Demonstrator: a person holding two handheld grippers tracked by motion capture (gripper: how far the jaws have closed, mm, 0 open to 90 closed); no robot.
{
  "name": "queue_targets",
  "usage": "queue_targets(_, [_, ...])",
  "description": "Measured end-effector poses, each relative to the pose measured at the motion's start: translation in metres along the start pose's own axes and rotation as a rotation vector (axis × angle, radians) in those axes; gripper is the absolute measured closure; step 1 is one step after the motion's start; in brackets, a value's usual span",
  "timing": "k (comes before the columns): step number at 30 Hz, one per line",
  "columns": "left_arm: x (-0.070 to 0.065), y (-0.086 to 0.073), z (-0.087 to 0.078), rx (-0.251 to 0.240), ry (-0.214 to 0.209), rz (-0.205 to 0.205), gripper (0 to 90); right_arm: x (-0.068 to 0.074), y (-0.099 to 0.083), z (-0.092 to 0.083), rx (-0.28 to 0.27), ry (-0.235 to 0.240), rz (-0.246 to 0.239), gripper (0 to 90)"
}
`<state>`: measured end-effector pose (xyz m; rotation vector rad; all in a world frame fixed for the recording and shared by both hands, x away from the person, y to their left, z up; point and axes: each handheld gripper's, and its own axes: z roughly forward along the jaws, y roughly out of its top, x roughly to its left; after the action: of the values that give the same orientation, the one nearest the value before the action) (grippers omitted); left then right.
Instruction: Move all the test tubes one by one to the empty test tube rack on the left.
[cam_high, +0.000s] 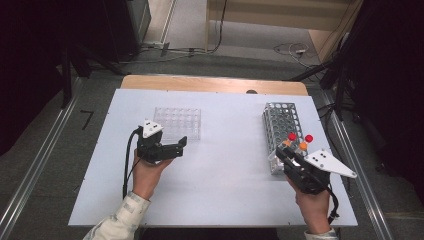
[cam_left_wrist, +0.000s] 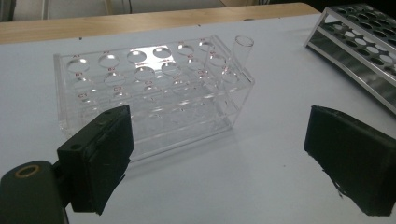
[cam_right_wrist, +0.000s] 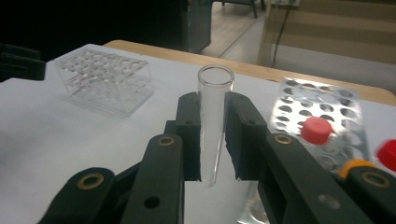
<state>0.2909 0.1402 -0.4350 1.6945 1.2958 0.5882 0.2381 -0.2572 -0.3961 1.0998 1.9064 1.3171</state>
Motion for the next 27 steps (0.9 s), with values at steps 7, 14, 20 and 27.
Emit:
queue_targets(7, [-0.005,0.002,-0.004,-0.016,-0.003,0.010,8.8,0.031,0.001,0.033,0.030,0.073,-0.026,73.3])
queue_targets(14, [-0.016,0.001,-0.003,-0.014,-0.030,0.036,8.8,0.068,-0.004,0.077,0.079,0.147,-0.056,73.3])
queue_targets(20, [-0.030,0.001,-0.005,-0.028,-0.049,0.059,9.5,0.096,-0.007,0.110,0.123,0.194,-0.078,73.3])
queue_targets(27, [-0.039,0.001,-0.007,-0.030,-0.092,0.061,12.8,0.119,-0.009,0.131,0.139,0.222,-0.084,73.3])
